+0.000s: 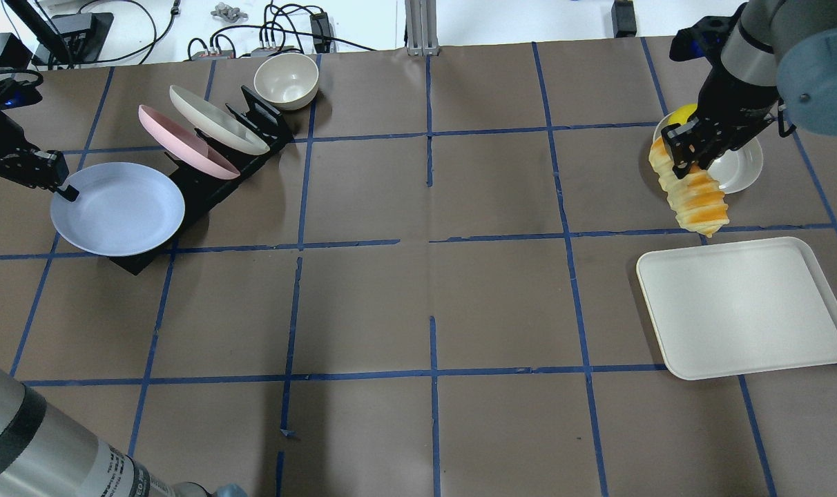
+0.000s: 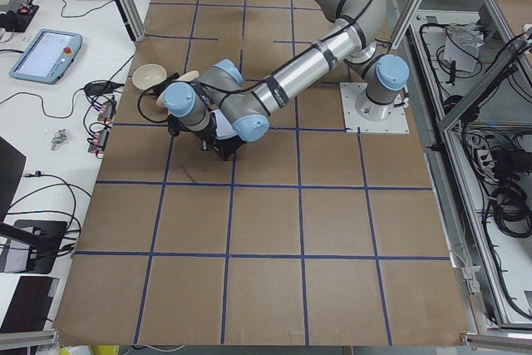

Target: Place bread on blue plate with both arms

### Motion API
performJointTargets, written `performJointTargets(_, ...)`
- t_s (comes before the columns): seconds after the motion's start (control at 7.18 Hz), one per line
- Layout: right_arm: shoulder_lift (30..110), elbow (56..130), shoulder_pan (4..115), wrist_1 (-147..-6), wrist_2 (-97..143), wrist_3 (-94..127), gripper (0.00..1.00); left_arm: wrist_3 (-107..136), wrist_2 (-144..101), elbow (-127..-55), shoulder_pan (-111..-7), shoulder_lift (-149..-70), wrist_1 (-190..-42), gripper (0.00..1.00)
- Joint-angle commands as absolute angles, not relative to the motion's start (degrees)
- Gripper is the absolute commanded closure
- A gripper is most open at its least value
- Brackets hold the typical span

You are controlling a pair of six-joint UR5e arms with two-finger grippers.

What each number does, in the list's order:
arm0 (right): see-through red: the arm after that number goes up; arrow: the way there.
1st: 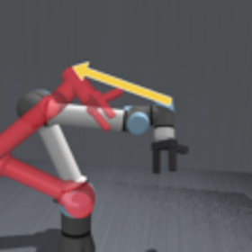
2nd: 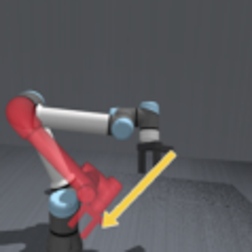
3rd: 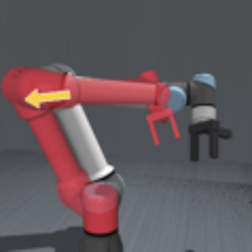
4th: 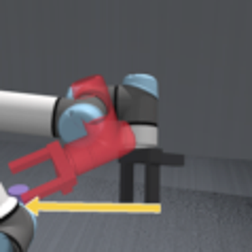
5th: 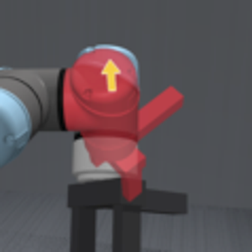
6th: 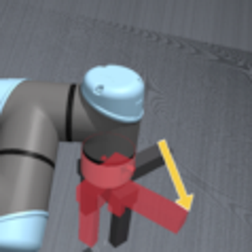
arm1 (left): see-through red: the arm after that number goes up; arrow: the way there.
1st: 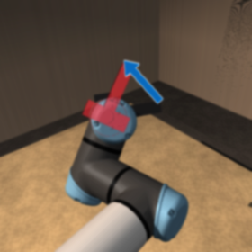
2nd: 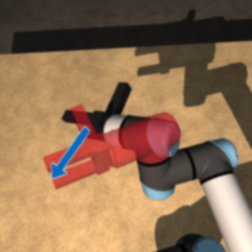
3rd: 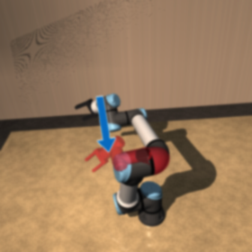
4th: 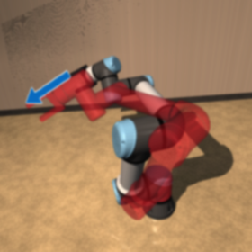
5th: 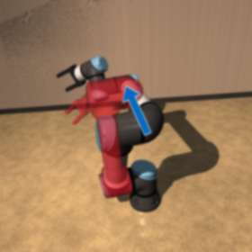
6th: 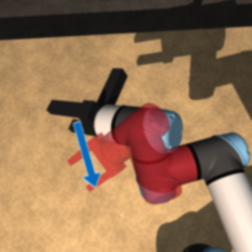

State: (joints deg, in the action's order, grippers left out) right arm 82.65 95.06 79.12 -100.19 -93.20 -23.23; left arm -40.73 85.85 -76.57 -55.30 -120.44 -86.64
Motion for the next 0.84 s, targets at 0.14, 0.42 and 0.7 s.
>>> performJointTargets(0.14,83.50,95.36,82.18,-100.20,-94.75,-21.36,0.63,-38.51,86.40,-86.18,-56.25,-108.85,-88.15,0.98)
performJointTargets(0.42,83.50,95.80,82.18,-100.20,-94.75,-21.36,0.63,-36.31,85.70,-93.30,-60.44,-102.77,-88.33,0.98)
performJointTargets(0.7,83.41,95.80,82.18,-100.20,-94.75,-21.36,0.63,-29.48,85.17,-95.80,-68.51,-100.64,-88.24,0.98)
